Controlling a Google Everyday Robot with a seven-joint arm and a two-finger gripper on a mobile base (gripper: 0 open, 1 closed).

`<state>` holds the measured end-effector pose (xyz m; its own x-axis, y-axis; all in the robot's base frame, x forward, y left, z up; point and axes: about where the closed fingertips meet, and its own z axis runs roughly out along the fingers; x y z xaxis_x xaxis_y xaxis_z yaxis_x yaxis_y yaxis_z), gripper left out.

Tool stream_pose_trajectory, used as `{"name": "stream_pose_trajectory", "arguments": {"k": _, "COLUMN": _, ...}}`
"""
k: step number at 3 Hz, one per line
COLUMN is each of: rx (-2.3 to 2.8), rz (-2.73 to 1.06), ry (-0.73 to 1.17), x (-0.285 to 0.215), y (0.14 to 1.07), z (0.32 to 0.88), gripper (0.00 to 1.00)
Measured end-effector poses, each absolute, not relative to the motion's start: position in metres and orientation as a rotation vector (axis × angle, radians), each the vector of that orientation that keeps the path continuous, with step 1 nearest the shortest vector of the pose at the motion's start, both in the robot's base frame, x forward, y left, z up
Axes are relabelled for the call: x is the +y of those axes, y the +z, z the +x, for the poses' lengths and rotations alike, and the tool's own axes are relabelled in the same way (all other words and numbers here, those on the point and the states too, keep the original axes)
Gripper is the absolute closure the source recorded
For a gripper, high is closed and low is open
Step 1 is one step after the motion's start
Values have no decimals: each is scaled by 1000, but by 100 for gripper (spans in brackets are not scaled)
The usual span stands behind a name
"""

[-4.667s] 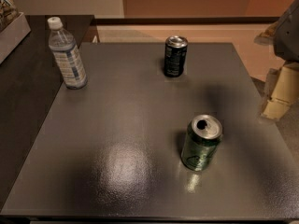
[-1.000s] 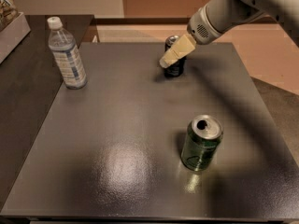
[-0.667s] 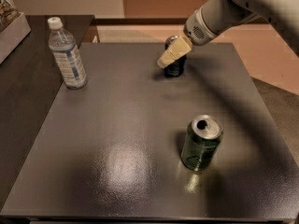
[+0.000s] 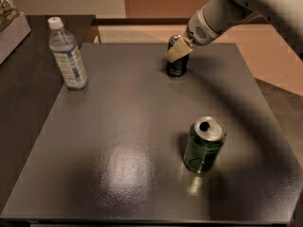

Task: Move pepsi can near green can

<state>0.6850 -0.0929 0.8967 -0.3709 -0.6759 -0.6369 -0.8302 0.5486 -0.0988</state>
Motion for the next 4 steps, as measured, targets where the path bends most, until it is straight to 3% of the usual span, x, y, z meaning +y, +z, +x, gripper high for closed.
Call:
{"name": "stream_pose_trajectory", "arguments": {"k": 2, "rx": 2124, "rz": -1293, "ry": 278, "x": -114, "y": 918, "z": 658, "gripper": 100}}
{"name": "stream_pose_trajectory", "arguments": {"k": 4, "rx": 2082, "rz": -1437, "ry": 334, "x": -144, "y": 936, "z": 579, "gripper": 100}}
